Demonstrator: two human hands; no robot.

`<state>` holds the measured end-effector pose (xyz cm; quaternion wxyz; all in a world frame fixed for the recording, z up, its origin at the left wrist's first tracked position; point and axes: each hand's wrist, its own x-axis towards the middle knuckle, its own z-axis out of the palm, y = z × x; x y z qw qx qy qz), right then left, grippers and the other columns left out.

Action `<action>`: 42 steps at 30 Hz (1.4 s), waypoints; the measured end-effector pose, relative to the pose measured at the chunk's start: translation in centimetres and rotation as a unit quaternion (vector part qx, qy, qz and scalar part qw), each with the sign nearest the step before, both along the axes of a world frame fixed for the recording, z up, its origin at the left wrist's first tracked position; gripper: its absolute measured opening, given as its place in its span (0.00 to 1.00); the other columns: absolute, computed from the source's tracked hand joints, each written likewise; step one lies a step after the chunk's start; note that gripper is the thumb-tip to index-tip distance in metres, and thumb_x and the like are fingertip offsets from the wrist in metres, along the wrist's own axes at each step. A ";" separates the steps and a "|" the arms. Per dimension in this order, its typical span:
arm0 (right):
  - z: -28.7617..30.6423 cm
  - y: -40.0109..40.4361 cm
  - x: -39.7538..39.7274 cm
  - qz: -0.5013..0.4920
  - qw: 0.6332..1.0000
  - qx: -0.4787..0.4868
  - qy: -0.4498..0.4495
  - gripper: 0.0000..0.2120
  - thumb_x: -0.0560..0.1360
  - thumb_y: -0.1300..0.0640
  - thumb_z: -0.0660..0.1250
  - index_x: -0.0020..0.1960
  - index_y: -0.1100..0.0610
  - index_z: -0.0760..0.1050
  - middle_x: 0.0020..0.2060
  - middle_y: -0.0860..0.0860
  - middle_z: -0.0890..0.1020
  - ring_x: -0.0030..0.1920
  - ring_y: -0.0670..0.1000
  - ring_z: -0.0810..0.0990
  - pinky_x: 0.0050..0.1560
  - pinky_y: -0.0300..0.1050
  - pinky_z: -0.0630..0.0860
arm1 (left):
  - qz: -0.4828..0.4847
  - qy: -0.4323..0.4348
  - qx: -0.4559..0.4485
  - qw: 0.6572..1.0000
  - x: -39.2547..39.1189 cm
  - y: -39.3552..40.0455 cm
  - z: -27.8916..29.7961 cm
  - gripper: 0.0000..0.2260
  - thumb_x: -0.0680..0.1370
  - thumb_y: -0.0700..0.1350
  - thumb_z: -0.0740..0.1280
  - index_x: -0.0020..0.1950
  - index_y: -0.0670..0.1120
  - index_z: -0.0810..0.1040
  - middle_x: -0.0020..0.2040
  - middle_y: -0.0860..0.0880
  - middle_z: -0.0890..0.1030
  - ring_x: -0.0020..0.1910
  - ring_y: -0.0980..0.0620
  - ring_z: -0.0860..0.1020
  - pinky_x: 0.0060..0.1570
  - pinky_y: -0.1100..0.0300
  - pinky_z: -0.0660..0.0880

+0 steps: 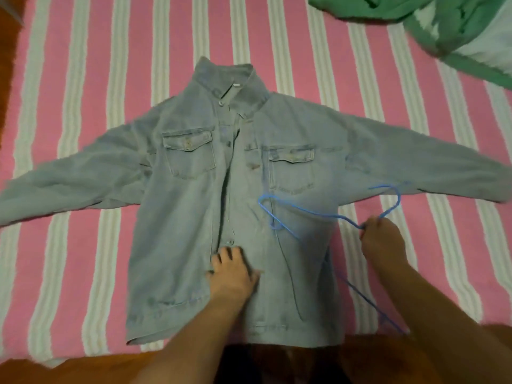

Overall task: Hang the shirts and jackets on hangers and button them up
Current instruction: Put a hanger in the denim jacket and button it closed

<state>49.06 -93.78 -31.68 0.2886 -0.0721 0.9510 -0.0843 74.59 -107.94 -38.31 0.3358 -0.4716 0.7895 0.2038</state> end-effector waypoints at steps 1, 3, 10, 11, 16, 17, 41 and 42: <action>-0.9 -0.5 0.4 -0.039 0.999 -0.010 -0.014 0.13 0.83 0.62 0.55 0.54 0.64 0.78 0.46 0.59 0.75 0.45 0.58 0.72 0.45 0.46 0.64 | 0.007 -0.026 -0.017 0.999 0.5 -0.2 -0.7 0.36 0.72 0.73 0.64 0.71 0.51 0.63 0.69 0.46 0.65 0.70 0.45 0.64 0.62 0.44 0.72; -2.8 -2.0 1.0 -0.070 0.996 -0.047 -0.021 0.13 0.83 0.60 0.55 0.51 0.62 0.77 0.48 0.60 0.77 0.47 0.59 0.73 0.47 0.49 0.67 | 0.007 -0.034 -0.046 0.998 1.2 -0.3 -1.6 0.33 0.73 0.71 0.64 0.67 0.49 0.64 0.66 0.47 0.69 0.68 0.46 0.66 0.59 0.45 0.74; -3.5 -3.9 0.5 -0.173 0.981 -0.091 0.005 0.17 0.83 0.54 0.55 0.57 0.65 0.75 0.51 0.63 0.78 0.51 0.62 0.76 0.54 0.58 0.74 | 0.072 0.076 0.197 0.975 4.3 -2.4 3.5 0.13 0.74 0.51 0.63 0.57 0.50 0.76 0.54 0.46 0.84 0.54 0.43 0.82 0.54 0.51 0.79; -3.1 -3.6 0.1 -0.169 0.982 -0.088 0.000 0.16 0.82 0.55 0.54 0.58 0.65 0.74 0.52 0.63 0.78 0.50 0.61 0.76 0.53 0.56 0.74 | 0.022 0.035 0.250 0.967 4.9 -1.8 5.1 0.15 0.75 0.50 0.62 0.61 0.52 0.77 0.59 0.48 0.83 0.57 0.45 0.81 0.57 0.51 0.78; -1.9 -3.9 -2.1 -0.124 0.987 -0.106 0.015 0.17 0.83 0.55 0.54 0.53 0.68 0.74 0.50 0.68 0.77 0.53 0.68 0.76 0.48 0.52 0.66 | -0.183 -0.105 0.239 0.948 1.8 -2.3 7.6 0.17 0.80 0.51 0.63 0.67 0.47 0.77 0.66 0.45 0.79 0.65 0.42 0.78 0.62 0.50 0.76; -2.1 -4.4 -2.8 -0.127 0.984 -0.122 0.024 0.19 0.82 0.53 0.53 0.51 0.68 0.73 0.47 0.68 0.77 0.51 0.68 0.77 0.46 0.53 0.66 | -0.131 -0.047 0.198 0.970 -0.5 -3.5 7.3 0.17 0.81 0.54 0.63 0.65 0.47 0.77 0.64 0.45 0.80 0.63 0.42 0.79 0.59 0.51 0.75; -5.5 -14.8 -8.3 -0.087 0.971 -0.206 0.081 0.17 0.83 0.55 0.56 0.43 0.65 0.74 0.41 0.64 0.80 0.45 0.64 0.77 0.45 0.53 0.67 | -0.091 0.076 -0.137 0.983 -18.4 -22.3 -4.5 0.21 0.83 0.56 0.61 0.66 0.41 0.73 0.63 0.41 0.80 0.62 0.40 0.80 0.57 0.51 0.76; -5.5 -15.4 -8.3 -0.084 0.973 -0.200 0.079 0.17 0.83 0.55 0.56 0.44 0.65 0.74 0.42 0.64 0.80 0.46 0.64 0.77 0.45 0.53 0.67 | -0.112 0.075 -0.131 0.982 -18.7 -22.5 -4.7 0.16 0.83 0.49 0.61 0.66 0.41 0.75 0.63 0.42 0.81 0.62 0.41 0.80 0.57 0.51 0.77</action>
